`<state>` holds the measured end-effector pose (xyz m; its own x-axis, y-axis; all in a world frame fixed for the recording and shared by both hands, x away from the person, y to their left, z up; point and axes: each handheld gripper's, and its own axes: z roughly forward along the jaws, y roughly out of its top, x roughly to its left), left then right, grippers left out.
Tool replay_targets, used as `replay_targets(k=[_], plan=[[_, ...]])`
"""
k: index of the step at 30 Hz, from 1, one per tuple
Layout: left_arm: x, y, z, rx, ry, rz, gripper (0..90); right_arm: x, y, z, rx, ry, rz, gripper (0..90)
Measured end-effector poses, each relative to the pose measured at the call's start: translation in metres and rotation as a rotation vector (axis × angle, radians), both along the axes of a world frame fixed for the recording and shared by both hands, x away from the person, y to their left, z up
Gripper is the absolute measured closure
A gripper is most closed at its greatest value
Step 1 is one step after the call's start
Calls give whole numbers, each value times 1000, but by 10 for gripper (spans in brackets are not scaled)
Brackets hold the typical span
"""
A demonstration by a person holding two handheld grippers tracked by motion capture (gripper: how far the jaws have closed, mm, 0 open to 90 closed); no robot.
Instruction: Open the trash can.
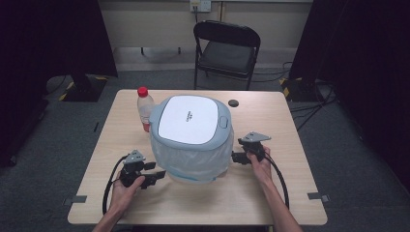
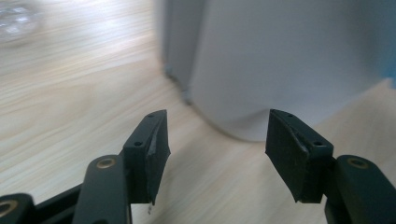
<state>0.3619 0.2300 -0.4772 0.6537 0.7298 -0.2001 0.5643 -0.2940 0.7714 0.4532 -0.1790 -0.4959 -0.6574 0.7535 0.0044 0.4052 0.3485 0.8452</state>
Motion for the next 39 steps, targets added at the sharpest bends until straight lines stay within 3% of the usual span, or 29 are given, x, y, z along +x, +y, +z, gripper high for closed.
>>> replay_targets(k=[1,3,5,8,13,23,27,29,31,33,36,39], plan=[[0,-1,0,4,2,8,385,0,2,0,7,-2,14,280],[1,0,-2,-18,13,11,374,-1,4,0,16,-5,26,343],[1,1,-3,-29,22,19,376,-1,6,0,-15,10,51,379],[1,-1,-2,-6,8,39,375,-3,7,-1,-4,30,80,496],[7,2,-2,-1,-10,78,441,-10,9,2,-28,34,127,523],[30,6,-3,-4,-16,124,487,-45,11,1,11,80,192,524],[42,3,-3,24,-6,122,491,-62,13,0,29,112,240,440],[46,3,-4,12,-2,120,459,-67,15,2,-1,109,254,313],[44,3,-4,9,5,116,452,-66,13,5,4,98,242,279],[40,4,-3,13,19,98,427,-65,7,11,-18,57,188,371],[29,5,4,37,5,96,404,-58,-5,16,-39,63,131,341],[21,6,7,17,-3,117,404,-48,-12,19,-4,47,58,323]])
